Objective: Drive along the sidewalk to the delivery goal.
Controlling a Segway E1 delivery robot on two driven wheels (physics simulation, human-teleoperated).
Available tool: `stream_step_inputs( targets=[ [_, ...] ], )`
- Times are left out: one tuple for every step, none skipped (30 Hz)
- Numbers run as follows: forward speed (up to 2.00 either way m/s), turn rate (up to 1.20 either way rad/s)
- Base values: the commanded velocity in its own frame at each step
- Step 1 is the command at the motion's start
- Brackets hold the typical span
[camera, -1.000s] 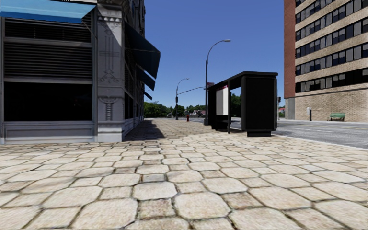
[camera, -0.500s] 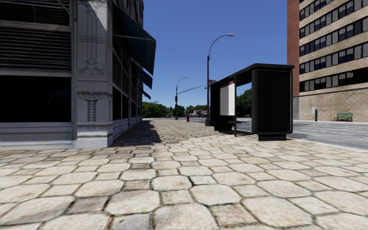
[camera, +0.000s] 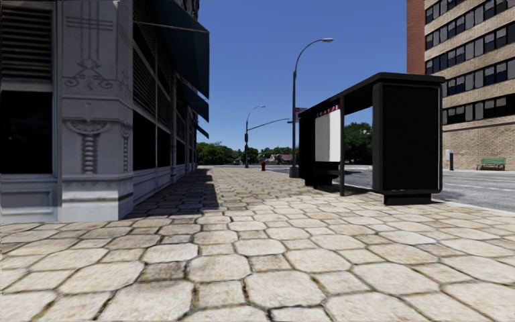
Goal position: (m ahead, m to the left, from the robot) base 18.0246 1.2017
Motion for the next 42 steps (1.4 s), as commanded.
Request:
stream_step_inputs(
  targets=[
    [2.0,0.0],
    [2.0,0.0],
    [2.0,0.0],
    [2.0,0.0],
    [2.0,0.0],
    [2.0,0.0],
    [2.0,0.0],
    [2.0,0.0],
    [2.0,0.0],
    [2.0,0.0],
    [2.0,0.05],
    [2.0,0.12],
    [2.0,0.14],
    [2.0,0.14],
    [2.0,0.15],
    [2.0,0.15],
    [2.0,0.12],
    [2.0,0.0],
    [2.0,0.0],
    [2.0,0.0],
    [2.0,0.0],
    [2.0,0.0],
    [2.0,0.0],
    [2.0,0.0],
    [2.0,0.1],
    [2.0,0.17],
    [2.0,0.19],
    [2.0,0.19],
    [2.0,0.2],
    [2.0,0.2],
    [2.0,0.2],
    [2.0,0.2],
    [2.0,0.2],
    [2.0,0.18],
    [2.0,0.18],
    [2.0,0.18],
    [2.0,0.16],
    [2.0,0.09],
    [2.0,0.0],
    [2.0,0.0],
    [2.0,0.0],
    [2.0,0.0]
  ],
)
